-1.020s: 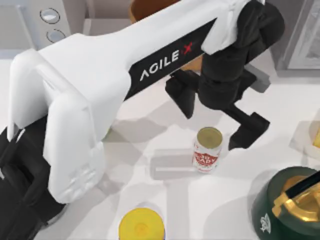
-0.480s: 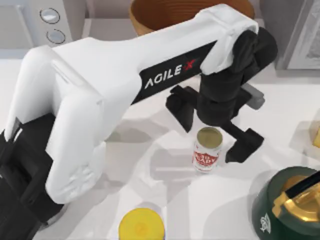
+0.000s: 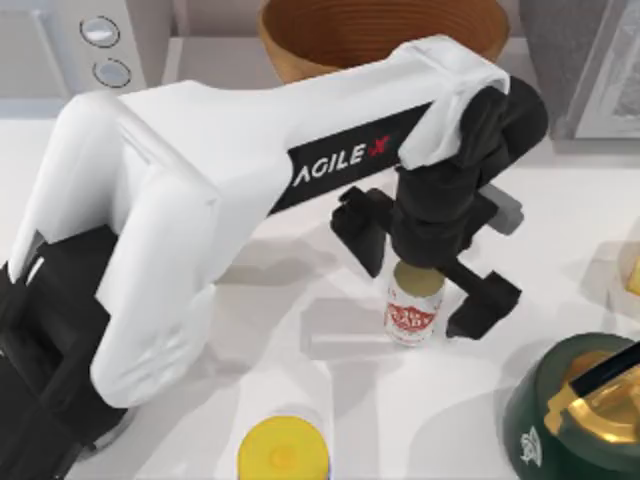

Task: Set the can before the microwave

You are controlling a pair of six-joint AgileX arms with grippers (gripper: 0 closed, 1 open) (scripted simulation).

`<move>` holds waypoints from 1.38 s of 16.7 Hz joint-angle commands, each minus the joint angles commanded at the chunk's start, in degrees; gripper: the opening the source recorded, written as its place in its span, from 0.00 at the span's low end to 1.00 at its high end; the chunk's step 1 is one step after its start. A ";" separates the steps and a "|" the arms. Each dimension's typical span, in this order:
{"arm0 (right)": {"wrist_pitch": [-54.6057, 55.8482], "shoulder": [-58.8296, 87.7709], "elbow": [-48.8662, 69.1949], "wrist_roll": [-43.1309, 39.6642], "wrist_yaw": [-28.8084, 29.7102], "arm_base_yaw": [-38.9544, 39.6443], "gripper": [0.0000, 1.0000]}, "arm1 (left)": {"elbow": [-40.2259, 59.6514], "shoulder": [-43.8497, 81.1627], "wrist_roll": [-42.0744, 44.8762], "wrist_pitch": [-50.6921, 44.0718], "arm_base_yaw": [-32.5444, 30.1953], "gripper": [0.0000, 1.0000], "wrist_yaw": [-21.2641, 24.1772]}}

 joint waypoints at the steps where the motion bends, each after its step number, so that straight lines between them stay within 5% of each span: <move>1: 0.00 0.00 0.00 0.00 0.00 0.00 1.00 | 0.00 0.00 0.00 0.00 0.00 0.85 0.00; 12: 0.00 0.00 0.00 0.00 0.00 0.00 1.00 | 0.00 0.00 0.00 0.00 0.00 0.02 0.00; 23: 0.00 0.00 0.00 0.00 0.00 0.00 1.00 | 1.02 0.00 0.06 -0.98 0.04 0.00 0.09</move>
